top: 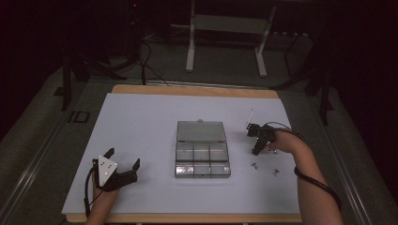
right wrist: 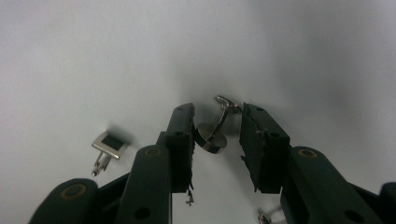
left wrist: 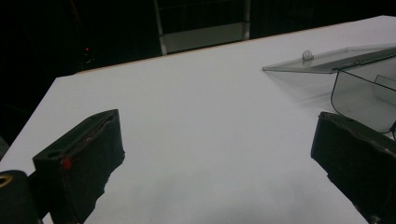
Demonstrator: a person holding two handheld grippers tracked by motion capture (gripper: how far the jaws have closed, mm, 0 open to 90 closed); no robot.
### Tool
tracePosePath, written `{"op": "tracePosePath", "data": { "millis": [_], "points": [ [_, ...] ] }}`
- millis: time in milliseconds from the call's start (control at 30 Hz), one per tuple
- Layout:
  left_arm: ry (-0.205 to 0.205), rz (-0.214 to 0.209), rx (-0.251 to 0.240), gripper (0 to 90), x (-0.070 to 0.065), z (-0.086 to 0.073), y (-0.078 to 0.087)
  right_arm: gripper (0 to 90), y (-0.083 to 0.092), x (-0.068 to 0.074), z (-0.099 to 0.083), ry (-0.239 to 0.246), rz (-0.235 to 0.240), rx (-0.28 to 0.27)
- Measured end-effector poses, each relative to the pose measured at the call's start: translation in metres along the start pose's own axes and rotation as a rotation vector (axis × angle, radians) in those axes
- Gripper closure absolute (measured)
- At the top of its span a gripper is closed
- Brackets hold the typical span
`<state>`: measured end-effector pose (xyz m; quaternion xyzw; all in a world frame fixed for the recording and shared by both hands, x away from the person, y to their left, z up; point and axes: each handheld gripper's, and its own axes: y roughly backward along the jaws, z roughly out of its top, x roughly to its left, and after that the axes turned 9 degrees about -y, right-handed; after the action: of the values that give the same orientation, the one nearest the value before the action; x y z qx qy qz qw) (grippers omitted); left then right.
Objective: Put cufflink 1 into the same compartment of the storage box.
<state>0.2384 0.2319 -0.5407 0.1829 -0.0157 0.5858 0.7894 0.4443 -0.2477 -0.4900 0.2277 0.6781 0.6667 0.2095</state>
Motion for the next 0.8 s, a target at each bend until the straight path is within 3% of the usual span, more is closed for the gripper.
{"op": "tracePosePath", "data": {
  "millis": [200, 367, 800],
  "points": [
    [-0.001, 0.002, 0.0, 3.4, 0.0, 0.0, 0.0, 64.4, -0.001, 0.001, 0.003, -0.002, -0.013, 0.018],
    [0.001, 0.002, 0.001, 3.5, 0.0, 0.0, 0.0, 72.2, -0.005, 0.0, 0.005, -0.023, -0.031, 0.041],
    [0.005, 0.0, 0.001, 3.4, 0.0, 0.0, 0.0, 72.5, 0.008, 0.01, 0.009, 0.026, -0.02, 0.045]
  ]
}}
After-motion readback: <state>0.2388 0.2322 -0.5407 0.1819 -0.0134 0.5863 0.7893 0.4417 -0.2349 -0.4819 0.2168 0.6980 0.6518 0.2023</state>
